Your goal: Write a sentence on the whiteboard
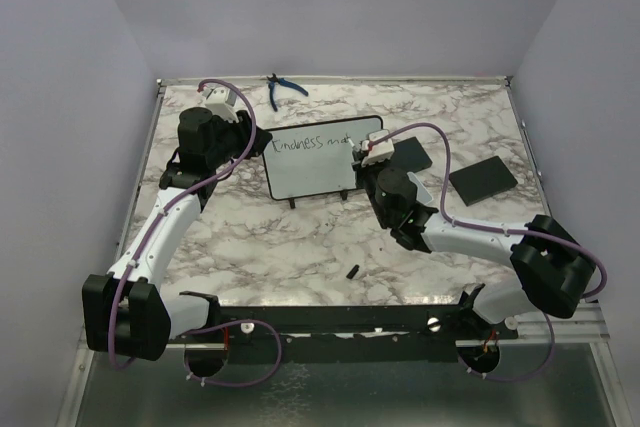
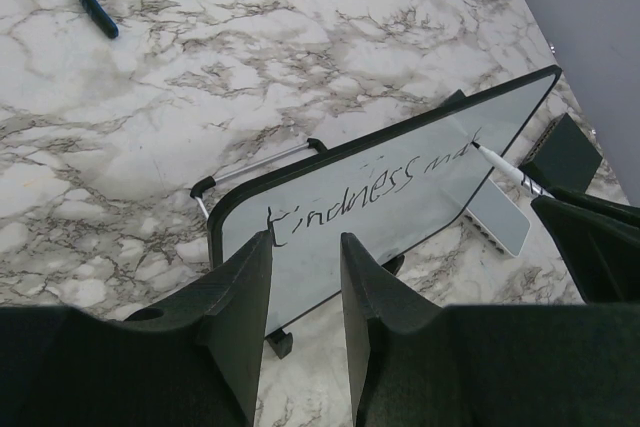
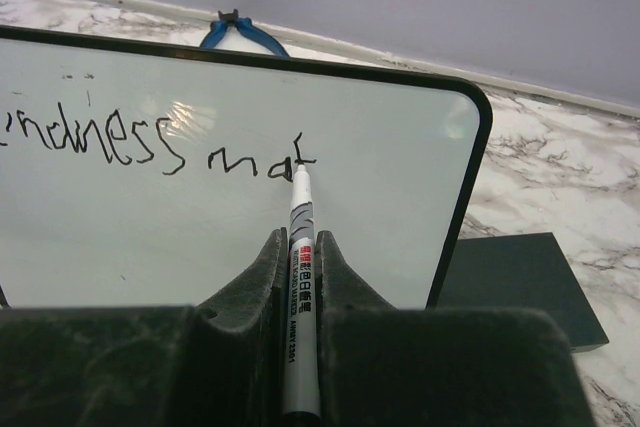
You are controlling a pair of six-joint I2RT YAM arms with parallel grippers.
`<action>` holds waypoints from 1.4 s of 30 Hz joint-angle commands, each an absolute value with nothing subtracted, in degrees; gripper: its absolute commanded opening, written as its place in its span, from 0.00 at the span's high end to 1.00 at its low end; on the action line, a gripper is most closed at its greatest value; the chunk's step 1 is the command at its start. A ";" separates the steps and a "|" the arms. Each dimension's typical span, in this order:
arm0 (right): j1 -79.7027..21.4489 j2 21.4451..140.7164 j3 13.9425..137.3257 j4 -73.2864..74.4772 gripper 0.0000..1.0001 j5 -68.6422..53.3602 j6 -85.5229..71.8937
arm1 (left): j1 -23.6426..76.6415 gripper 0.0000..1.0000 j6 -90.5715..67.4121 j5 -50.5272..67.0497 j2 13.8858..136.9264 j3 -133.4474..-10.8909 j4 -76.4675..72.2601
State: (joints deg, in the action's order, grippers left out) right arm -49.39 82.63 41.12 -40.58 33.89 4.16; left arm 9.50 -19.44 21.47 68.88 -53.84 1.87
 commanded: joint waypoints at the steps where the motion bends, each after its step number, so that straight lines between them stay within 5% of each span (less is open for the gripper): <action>1: -49.22 81.56 39.69 -39.18 1.00 36.27 2.34 | 9.76 0.65 -18.90 22.15 67.68 -53.35 1.49; 42: -49.21 81.14 39.34 -36.31 1.00 38.05 1.39 | 9.76 0.65 -18.95 22.15 67.32 -53.35 1.49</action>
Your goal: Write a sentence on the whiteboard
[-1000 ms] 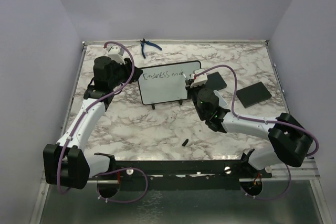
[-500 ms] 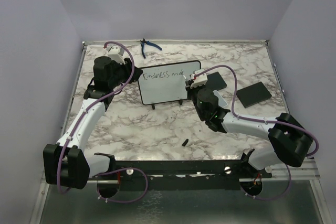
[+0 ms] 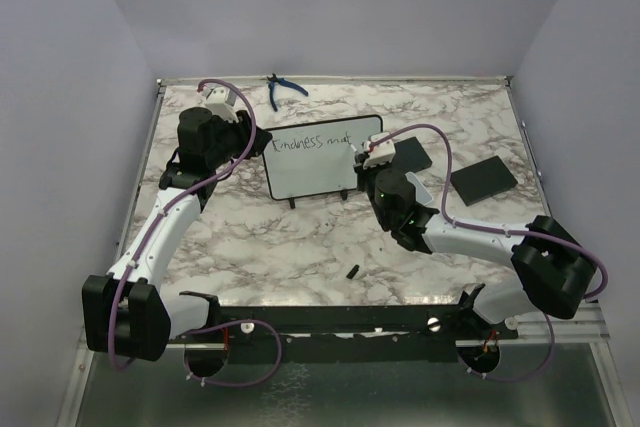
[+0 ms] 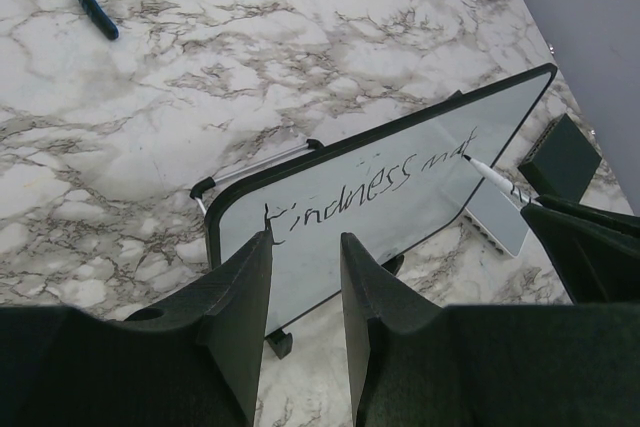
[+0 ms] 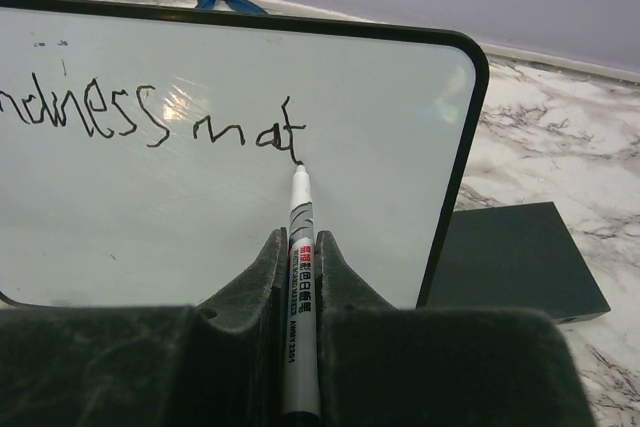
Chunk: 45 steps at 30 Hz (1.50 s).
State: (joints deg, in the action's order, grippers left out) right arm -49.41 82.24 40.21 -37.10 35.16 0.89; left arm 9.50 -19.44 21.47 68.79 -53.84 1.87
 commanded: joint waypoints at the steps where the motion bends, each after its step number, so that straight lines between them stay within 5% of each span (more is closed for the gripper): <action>1: -49.22 80.94 39.40 -36.56 1.00 38.09 1.60 | 9.76 0.65 -19.03 22.10 67.32 -53.35 1.49; 45: -49.13 81.93 41.16 -41.20 1.00 34.12 4.52 | 9.78 0.65 -18.92 22.13 67.57 -53.35 1.49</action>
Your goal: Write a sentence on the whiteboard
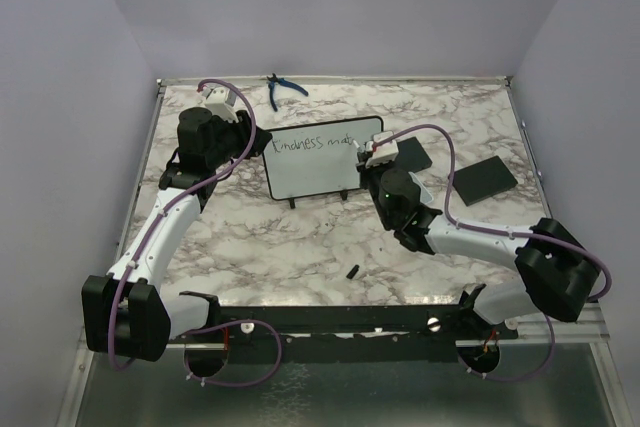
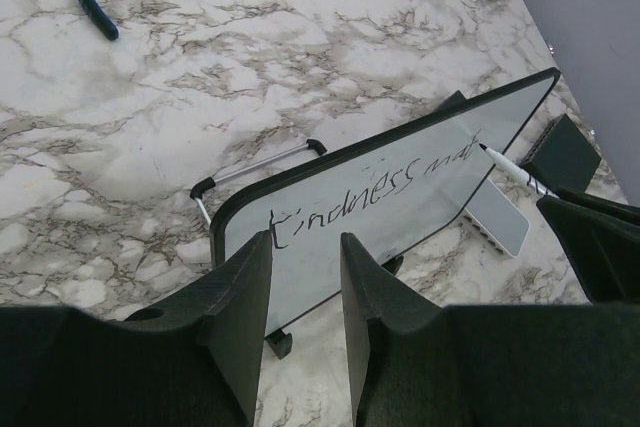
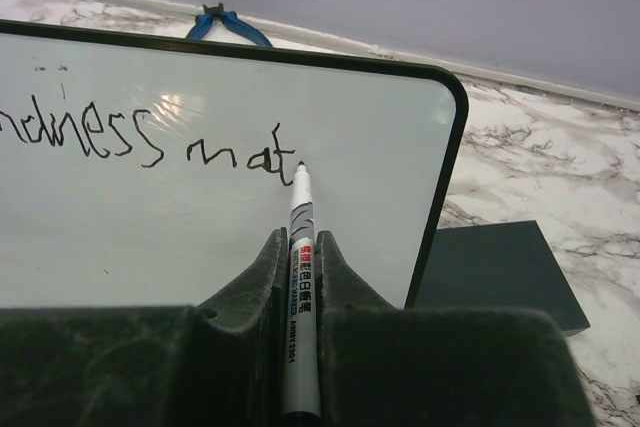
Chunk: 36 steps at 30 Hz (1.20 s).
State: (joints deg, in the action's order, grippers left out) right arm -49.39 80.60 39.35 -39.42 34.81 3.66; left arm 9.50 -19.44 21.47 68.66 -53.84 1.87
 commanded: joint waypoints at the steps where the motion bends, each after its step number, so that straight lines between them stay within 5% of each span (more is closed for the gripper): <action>1: -49.13 82.11 41.36 -41.25 1.00 34.06 4.67 | 9.76 0.65 -18.94 22.15 67.56 -53.35 1.49; 36: -48.87 80.86 40.02 -40.88 1.00 39.42 4.75 | 9.77 0.65 -18.90 22.10 67.32 -53.35 1.47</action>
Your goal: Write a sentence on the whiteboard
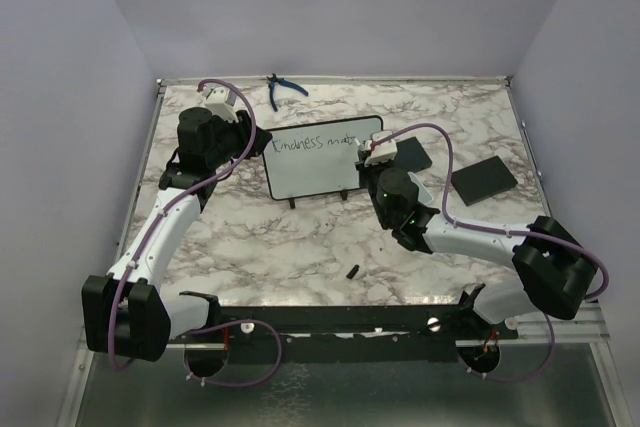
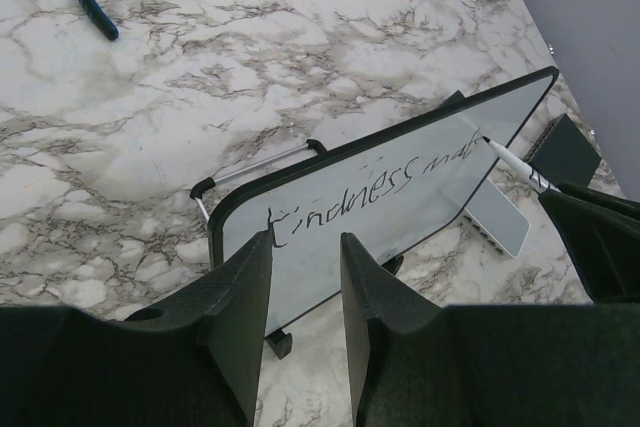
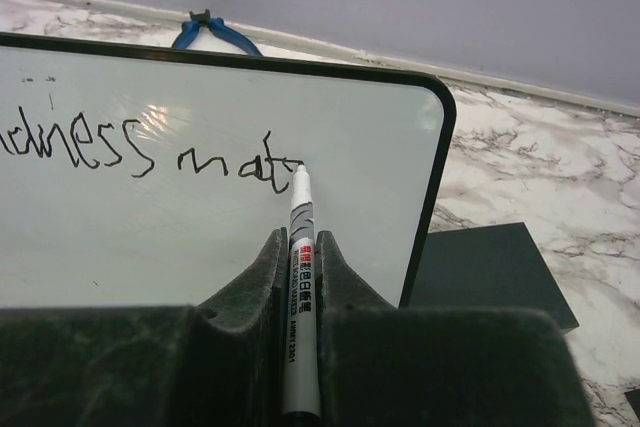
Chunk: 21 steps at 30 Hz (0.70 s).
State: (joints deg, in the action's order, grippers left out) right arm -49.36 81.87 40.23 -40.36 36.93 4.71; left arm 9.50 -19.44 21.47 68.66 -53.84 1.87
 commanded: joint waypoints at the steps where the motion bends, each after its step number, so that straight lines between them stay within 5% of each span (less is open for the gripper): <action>1: -48.80 80.78 39.97 -40.90 1.00 39.40 4.75 | 9.76 0.65 -18.91 22.13 67.32 -53.35 1.49; 21: -48.78 78.66 38.82 -41.69 1.00 34.07 5.59 | 9.76 0.65 -19.03 22.18 67.37 -53.35 1.47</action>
State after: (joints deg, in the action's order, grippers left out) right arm -48.99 78.11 38.72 -40.60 35.64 5.04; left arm 9.52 -19.44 21.47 68.66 -53.84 1.87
